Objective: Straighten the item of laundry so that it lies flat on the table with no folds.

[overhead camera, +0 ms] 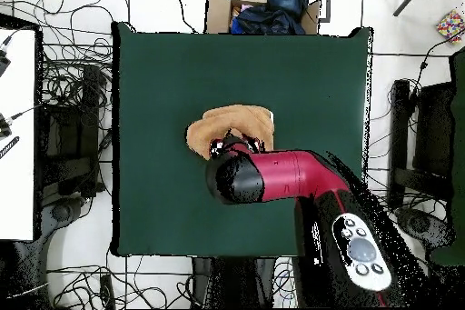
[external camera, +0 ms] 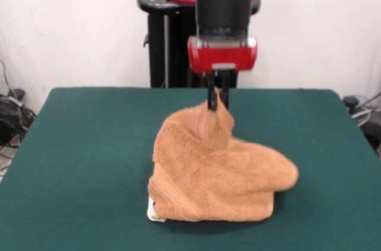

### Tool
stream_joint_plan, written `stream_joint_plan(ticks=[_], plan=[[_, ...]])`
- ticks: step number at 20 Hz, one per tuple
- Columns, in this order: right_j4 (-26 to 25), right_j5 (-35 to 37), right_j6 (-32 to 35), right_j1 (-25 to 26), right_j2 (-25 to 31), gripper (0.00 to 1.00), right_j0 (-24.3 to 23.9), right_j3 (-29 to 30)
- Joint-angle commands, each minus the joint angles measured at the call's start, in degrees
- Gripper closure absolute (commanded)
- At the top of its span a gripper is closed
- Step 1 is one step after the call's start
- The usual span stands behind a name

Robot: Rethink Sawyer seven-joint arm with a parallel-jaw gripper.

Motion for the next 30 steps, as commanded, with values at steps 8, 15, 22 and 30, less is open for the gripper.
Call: stream_joint_plan(ticks=[8, 15, 22, 30], plan=[[16.8, 27.3, -2.6, -21.2, 6.3, 1.0, 1.6, -0.6], [18.8, 40.1, -0.4, -27.2, 4.6, 1.0, 4.5, -6.7], [20.6, 45.8, 0.3, -30.9, 2.6, 1.0, 5.9, -7.0], [24.0, 42.9, 5.0, -36.0, -1.2, 1.0, 10.9, 0.6]])
